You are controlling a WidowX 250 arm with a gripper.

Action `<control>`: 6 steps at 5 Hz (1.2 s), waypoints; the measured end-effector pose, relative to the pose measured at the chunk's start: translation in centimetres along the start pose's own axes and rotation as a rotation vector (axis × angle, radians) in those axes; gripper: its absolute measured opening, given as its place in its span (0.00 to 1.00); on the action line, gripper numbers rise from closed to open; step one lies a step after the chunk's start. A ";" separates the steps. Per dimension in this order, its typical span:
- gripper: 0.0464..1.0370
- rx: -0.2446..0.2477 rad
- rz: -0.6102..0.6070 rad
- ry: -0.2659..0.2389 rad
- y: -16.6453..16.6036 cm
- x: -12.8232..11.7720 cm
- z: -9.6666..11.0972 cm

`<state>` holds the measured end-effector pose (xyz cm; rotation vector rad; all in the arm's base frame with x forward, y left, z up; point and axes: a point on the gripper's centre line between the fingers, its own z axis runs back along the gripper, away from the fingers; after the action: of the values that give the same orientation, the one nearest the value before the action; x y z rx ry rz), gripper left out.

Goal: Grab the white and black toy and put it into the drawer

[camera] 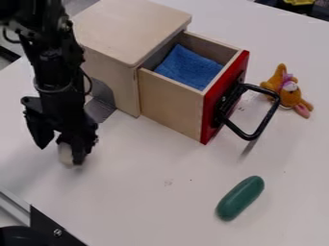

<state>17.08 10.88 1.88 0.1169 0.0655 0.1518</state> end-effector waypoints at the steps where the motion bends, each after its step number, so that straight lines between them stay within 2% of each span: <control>1: 0.96 0.007 0.017 0.032 0.0 -0.1 -1.1; 2: 0.93 0.001 0.035 0.050 -0.1 0.0 -1.9; 3: 0.65 -0.006 0.044 0.040 -0.2 0.2 -2.0; 4: 0.50 -0.013 0.045 0.036 -0.3 0.2 -1.9; 5: 0.45 -0.010 0.058 0.016 -0.5 -0.5 -1.1; 6: 0.45 -0.051 0.072 0.013 -1.3 -1.1 1.8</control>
<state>16.35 9.27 3.56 0.0672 0.0699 0.2259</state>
